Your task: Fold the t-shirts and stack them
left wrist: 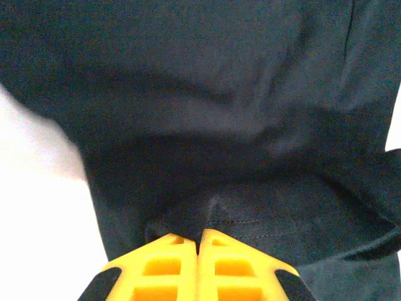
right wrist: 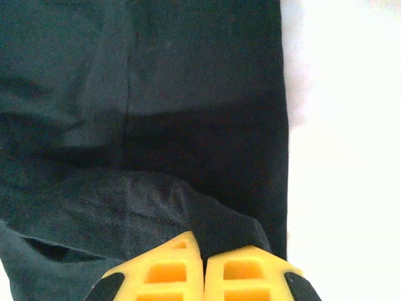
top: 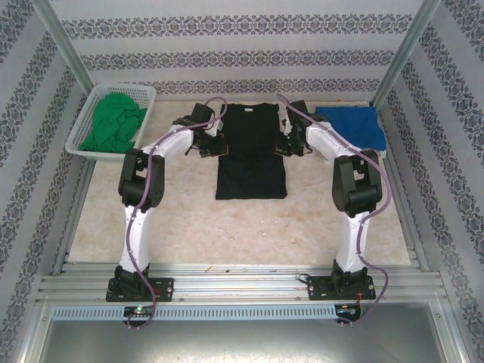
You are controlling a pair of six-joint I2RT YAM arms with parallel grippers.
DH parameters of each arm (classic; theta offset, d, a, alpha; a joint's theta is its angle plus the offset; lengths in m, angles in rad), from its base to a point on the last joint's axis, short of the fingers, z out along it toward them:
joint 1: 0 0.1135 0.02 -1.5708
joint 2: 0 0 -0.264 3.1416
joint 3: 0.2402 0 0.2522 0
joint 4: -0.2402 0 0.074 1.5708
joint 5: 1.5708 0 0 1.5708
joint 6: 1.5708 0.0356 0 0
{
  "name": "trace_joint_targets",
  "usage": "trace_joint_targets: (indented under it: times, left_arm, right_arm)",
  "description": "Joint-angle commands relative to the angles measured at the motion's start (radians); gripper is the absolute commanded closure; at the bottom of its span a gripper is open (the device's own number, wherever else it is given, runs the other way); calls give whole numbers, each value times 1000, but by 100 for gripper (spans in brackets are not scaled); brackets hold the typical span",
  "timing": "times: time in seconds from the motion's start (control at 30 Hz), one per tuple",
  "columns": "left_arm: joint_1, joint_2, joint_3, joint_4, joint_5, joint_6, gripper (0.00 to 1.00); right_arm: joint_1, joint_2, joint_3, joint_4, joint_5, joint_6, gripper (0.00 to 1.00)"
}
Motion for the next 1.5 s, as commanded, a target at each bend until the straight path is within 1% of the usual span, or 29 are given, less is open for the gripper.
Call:
trace_joint_targets:
  times: [0.0,0.17,0.27,0.4,0.47,0.53,0.6,0.67,0.73,0.77,0.87,0.93,0.97,1.07,1.13,1.2,1.27,1.3,1.4,1.47]
  left_arm:
    - [-16,-212,-123,15,30,18,100]
    - [-62,-489,-411,79,22,-10,100]
    - [-97,-640,-567,92,-6,-40,100]
    - [-159,-812,-699,78,-35,-84,100]
    - [-203,-912,-754,46,-96,-104,100]
    - [-233,-1001,-826,57,-125,-135,100]
    - [-241,-1065,-912,104,-136,-180,100]
    - [-244,-1067,-955,149,-120,-213,100]
    - [-263,-1037,-940,153,-84,-215,100]
    - [-279,-1027,-916,132,-86,-210,100]
    - [-308,-1062,-872,54,-140,-195,100]
    - [-325,-1101,-881,35,-138,-194,100]
    - [-331,-1117,-882,5,-135,-194,100]
    - [-360,-1163,-875,-107,-195,-214,100]
    - [-390,-1194,-883,-125,-210,-244,100]
    - [-447,-1214,-886,-145,-228,-276,100]
    - [-509,-1225,-899,-165,-248,-309,100]
    - [-524,-1228,-903,-178,-253,-322,100]
    - [-527,-1223,-905,-177,-265,-314,100]
    - [-519,-1191,-872,-181,-310,-279,100]
  right_arm:
    - [45,-182,-107,1,0,7,96]
    - [126,-433,-355,31,62,49,96]
    - [176,-575,-487,20,75,73,96]
    - [257,-766,-612,-29,120,129,95]
    - [293,-868,-664,-62,153,166,95]
    - [311,-955,-724,-70,163,200,95]
    - [311,-1018,-787,-72,156,220,95]
    - [312,-1038,-812,-79,150,226,95]
    - [316,-1036,-796,-90,105,224,95]
    - [319,-1039,-779,-103,86,222,95]
    - [327,-1059,-725,-153,97,202,93]
    - [330,-1052,-700,-203,110,188,93]
    - [332,-1046,-700,-223,101,175,93]
    - [331,-1071,-708,-274,131,179,93]
    - [333,-1103,-723,-262,96,199,93]
    - [350,-1134,-739,-244,50,233,94]
    - [382,-1154,-747,-251,42,270,95]
    - [396,-1165,-752,-254,49,279,95]
    - [398,-1168,-763,-234,75,275,95]
    - [366,-1123,-765,-210,75,248,95]
